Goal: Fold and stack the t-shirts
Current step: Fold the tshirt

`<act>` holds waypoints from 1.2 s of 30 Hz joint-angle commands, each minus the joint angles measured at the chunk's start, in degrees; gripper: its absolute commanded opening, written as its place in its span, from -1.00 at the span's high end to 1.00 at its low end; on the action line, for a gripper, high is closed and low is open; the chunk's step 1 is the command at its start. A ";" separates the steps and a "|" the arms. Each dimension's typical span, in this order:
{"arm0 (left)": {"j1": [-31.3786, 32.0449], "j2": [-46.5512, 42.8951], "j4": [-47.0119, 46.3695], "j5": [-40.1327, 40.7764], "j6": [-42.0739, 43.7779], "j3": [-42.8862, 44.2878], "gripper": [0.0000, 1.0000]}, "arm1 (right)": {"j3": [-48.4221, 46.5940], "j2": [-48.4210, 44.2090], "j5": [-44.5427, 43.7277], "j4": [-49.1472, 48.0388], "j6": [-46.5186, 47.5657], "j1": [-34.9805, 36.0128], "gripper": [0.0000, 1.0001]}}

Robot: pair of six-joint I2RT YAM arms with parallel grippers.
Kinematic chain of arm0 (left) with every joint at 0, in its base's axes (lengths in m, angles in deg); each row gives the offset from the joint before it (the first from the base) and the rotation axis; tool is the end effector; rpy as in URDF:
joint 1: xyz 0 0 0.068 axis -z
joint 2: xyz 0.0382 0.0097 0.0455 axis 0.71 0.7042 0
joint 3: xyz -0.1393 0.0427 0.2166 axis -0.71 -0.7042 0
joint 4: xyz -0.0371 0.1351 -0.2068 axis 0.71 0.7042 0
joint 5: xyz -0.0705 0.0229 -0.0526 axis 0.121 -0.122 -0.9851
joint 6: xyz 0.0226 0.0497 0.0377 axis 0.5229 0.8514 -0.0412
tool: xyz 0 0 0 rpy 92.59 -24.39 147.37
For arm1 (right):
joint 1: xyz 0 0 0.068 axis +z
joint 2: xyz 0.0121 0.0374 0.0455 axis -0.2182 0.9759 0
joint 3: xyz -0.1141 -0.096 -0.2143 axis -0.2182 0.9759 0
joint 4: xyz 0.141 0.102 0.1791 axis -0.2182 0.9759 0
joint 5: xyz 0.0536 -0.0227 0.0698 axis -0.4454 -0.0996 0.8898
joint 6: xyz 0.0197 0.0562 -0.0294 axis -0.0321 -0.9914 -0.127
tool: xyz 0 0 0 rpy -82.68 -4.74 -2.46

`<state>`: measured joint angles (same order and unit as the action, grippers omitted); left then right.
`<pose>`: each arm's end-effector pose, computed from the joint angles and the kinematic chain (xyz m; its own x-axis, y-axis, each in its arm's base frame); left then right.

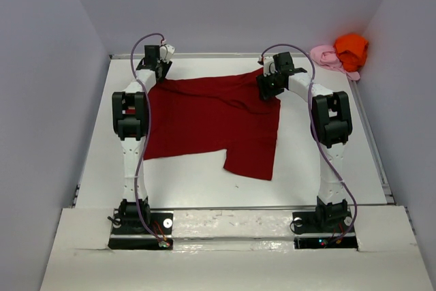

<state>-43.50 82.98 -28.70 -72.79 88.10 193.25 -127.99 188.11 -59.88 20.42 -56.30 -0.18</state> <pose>0.5637 -0.0140 0.1592 -0.4481 0.5447 -0.7089 0.2582 0.8380 0.4806 0.4764 0.1180 0.1572 -0.6919 -0.3633 -0.6239 -0.5077 0.8593 0.0627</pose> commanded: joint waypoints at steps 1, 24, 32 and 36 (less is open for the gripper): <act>-0.60 -4.16 -0.77 2.55 0.23 -0.42 -0.19 | -1.75 -1.04 0.46 0.02 0.58 0.23 -0.11; -0.86 -4.60 -4.55 4.93 0.40 -1.83 -0.18 | -1.22 -0.86 0.90 0.02 0.58 0.23 -0.11; -0.86 -2.14 -4.20 5.63 0.75 1.07 -0.19 | -0.95 -0.69 0.99 0.02 0.67 0.23 -0.11; -0.86 -1.35 -3.93 5.11 0.84 1.60 -0.18 | -1.04 -0.69 0.81 0.02 0.67 0.23 -0.11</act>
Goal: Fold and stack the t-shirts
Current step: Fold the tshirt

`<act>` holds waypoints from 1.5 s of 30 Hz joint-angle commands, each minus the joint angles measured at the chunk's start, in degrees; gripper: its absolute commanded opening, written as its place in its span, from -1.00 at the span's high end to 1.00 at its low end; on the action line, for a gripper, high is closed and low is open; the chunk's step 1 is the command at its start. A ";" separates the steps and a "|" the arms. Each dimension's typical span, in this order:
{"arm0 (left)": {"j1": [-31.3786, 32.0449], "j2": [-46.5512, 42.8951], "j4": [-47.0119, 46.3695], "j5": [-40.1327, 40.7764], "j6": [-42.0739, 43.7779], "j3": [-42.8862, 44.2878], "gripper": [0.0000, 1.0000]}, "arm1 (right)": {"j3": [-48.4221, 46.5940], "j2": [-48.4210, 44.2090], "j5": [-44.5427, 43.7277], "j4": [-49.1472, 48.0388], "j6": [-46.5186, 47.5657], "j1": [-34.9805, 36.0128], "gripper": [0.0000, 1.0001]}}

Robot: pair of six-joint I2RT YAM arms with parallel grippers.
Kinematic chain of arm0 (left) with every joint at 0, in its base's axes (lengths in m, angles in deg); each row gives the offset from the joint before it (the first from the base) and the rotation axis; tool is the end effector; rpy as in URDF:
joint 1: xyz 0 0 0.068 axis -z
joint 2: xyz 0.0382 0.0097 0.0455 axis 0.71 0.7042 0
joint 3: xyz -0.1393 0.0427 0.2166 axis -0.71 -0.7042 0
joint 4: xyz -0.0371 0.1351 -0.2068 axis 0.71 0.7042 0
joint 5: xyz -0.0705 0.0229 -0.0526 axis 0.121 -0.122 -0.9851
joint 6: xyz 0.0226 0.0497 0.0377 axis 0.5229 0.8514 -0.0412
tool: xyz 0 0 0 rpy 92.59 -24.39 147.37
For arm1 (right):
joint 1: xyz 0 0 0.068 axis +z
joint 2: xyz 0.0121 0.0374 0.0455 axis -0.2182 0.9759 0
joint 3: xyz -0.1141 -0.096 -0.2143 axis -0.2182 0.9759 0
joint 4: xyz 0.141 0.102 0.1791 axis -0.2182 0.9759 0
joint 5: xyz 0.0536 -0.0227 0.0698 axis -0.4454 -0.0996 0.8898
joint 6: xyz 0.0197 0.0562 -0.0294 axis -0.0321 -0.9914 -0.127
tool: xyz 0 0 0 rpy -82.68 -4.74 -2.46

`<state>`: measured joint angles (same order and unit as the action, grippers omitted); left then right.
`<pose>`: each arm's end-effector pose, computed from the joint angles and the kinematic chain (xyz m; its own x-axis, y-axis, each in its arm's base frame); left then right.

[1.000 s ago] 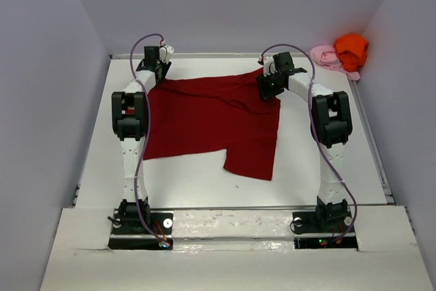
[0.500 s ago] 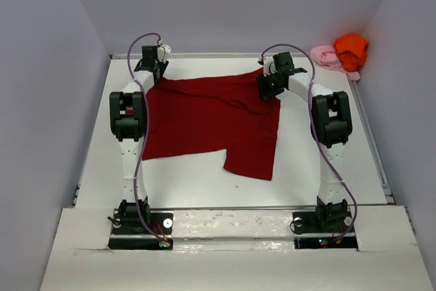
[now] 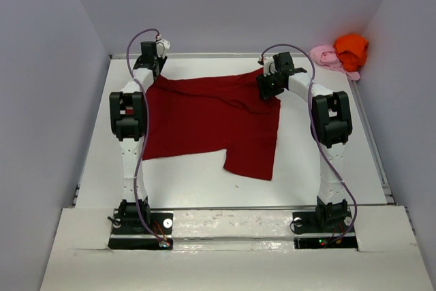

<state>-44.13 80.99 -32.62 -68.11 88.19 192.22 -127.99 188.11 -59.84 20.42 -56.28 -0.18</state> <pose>0.5639 -0.0036 0.1796 -0.4306 0.5363 -0.7259 0.1461 0.8351 0.5303 0.4764 0.1180 0.1572 -0.6916 -0.3635 -0.6241 -0.5083 0.8589 0.0630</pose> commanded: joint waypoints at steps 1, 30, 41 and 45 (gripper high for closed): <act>-0.22 0.82 0.33 0.25 0.84 2.71 -0.14 | -1.04 -0.69 0.85 0.02 0.56 0.23 -0.11; -0.49 -3.39 -0.90 0.87 3.04 -2.20 1.00 | -0.95 -0.33 0.85 0.02 0.47 0.23 -0.09; -3.03 -13.06 -3.35 -0.63 7.78 -11.26 1.00 | -0.86 -0.42 1.21 0.02 0.38 0.23 -0.10; -3.48 -15.70 -3.36 -1.24 8.31 -12.83 1.00 | -0.96 -0.51 1.29 0.11 0.30 0.23 -0.10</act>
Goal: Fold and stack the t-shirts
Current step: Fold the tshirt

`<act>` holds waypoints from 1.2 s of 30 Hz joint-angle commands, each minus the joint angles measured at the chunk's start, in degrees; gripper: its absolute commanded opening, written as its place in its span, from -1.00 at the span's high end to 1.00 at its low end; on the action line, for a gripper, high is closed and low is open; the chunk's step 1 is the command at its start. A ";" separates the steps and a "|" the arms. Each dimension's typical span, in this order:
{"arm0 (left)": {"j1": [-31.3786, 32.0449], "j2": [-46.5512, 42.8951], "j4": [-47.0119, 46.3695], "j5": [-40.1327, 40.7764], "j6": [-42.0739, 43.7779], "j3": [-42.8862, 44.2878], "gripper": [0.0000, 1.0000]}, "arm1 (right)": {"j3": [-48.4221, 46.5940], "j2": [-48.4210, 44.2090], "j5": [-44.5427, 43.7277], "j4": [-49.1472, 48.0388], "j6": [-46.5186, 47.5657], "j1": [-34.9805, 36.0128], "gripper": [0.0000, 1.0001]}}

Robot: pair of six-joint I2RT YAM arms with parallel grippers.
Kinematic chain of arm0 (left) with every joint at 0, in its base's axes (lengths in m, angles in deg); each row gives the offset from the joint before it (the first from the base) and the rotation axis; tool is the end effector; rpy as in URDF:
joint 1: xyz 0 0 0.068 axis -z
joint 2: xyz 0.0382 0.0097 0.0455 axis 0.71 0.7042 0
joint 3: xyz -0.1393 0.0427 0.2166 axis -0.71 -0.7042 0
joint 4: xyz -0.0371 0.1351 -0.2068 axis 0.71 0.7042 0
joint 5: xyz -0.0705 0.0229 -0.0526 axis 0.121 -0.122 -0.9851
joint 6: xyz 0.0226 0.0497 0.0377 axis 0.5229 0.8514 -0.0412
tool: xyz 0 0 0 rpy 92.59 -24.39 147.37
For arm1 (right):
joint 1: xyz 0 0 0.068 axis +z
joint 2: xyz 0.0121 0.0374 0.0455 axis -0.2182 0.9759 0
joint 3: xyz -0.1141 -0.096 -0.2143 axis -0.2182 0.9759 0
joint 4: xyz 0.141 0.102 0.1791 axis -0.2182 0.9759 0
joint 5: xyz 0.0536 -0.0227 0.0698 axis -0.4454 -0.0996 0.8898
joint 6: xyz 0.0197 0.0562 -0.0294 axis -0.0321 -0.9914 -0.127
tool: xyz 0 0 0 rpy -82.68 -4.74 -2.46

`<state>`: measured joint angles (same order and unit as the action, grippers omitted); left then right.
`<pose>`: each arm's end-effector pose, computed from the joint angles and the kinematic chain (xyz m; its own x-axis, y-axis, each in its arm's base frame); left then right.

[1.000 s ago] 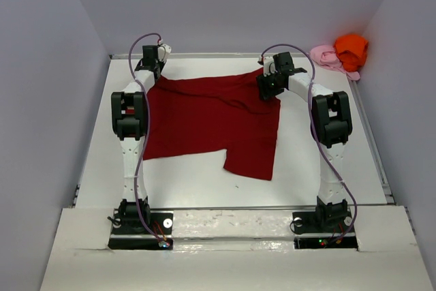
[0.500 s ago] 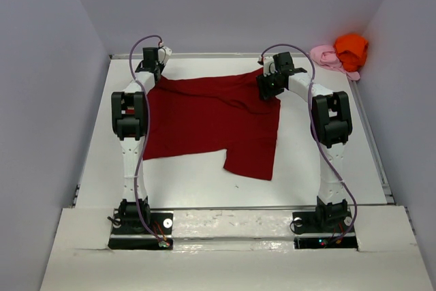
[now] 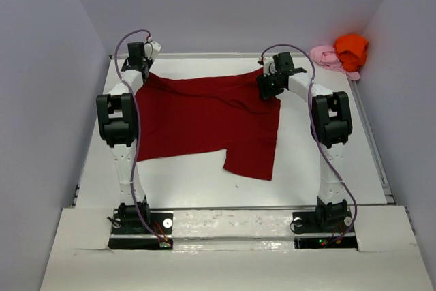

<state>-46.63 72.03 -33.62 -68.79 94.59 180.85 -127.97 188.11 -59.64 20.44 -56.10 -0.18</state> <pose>0.5329 0.0197 0.1951 -0.4483 0.6082 -0.6551 0.1825 0.7796 0.5990 0.4763 0.1182 0.1571 -0.6901 -0.3660 -0.6243 -0.5122 0.8565 0.0639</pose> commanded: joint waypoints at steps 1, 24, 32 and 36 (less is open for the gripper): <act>-0.99 -7.79 -2.44 -0.83 1.99 -1.91 1.00 | -0.98 -0.51 1.18 0.09 0.12 0.23 -0.10; -1.34 -25.02 -5.95 -2.24 9.55 -24.14 1.00 | -2.73 0.02 -0.40 0.70 0.03 0.23 -0.10; -2.83 -27.31 -6.14 0.31 13.06 -28.63 1.00 | -3.08 -0.25 0.22 0.88 -0.41 0.23 -0.10; -2.92 -27.75 -5.87 1.72 14.91 -30.39 1.00 | -3.09 -0.42 0.22 0.97 -0.41 0.23 -0.11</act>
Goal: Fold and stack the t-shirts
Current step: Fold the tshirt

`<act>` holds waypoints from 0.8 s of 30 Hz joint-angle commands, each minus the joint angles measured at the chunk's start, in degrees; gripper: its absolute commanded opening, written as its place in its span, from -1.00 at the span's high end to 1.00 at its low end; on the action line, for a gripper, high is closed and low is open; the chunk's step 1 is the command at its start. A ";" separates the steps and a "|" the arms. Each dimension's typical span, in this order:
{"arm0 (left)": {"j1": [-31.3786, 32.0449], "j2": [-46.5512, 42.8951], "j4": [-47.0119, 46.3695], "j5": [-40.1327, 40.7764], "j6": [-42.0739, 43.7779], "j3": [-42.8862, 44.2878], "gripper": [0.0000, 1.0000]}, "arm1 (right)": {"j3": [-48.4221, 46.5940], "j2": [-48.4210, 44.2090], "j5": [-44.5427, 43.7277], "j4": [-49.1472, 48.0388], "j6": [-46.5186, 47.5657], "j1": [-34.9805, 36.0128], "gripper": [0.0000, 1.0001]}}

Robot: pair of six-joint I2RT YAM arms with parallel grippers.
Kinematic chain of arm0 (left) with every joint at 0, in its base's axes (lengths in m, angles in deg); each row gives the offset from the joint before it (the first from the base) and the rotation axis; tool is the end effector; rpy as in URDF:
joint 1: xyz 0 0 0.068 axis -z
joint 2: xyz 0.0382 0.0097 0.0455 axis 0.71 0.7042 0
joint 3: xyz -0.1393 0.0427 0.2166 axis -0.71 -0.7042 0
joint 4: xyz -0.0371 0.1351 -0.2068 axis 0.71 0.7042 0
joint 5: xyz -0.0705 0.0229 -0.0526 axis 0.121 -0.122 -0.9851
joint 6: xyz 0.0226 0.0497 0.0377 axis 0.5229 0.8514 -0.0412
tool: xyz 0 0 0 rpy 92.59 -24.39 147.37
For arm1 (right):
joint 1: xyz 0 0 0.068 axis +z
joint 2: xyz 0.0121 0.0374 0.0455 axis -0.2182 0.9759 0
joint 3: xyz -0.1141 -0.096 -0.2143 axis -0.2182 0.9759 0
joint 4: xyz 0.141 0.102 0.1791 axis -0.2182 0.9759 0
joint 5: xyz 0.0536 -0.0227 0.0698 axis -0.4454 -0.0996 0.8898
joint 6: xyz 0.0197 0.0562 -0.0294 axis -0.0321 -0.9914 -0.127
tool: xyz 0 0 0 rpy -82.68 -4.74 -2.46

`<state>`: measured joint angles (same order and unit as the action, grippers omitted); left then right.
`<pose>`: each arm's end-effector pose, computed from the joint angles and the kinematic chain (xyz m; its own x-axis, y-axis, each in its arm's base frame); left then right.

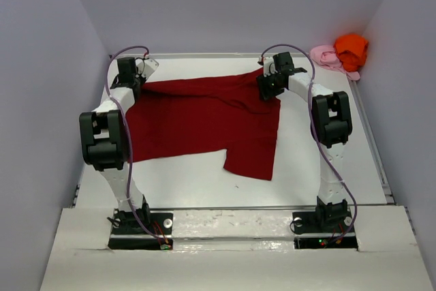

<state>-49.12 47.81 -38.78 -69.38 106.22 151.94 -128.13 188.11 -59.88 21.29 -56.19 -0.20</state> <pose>0.4354 0.0357 0.2286 -0.4234 0.7365 -0.5276 0.2408 0.6529 0.7181 0.4753 0.1176 0.1569 -0.6988 -0.3664 -0.6144 -0.5079 0.8589 0.0655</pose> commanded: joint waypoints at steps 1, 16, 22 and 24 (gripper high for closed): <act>-0.51 -3.70 -0.36 2.48 3.46 -1.56 1.00 | -2.93 -0.51 0.46 0.11 -0.32 0.25 -0.11; -2.18 -6.60 -0.54 3.10 3.90 -7.54 1.00 | -3.11 -0.42 0.02 0.03 0.03 0.25 -0.11; -4.12 -8.62 1.04 2.66 3.73 -7.98 -0.08 | -3.46 0.10 0.11 0.11 -0.06 0.25 -0.11; -4.64 -9.59 1.13 2.40 3.64 -8.50 -0.55 | -3.55 0.10 0.11 0.03 -0.06 0.25 -0.11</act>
<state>-52.68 43.51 -37.58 -67.61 109.30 144.37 -128.74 188.11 -59.88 21.40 -56.21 -0.18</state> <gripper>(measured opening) 0.673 0.555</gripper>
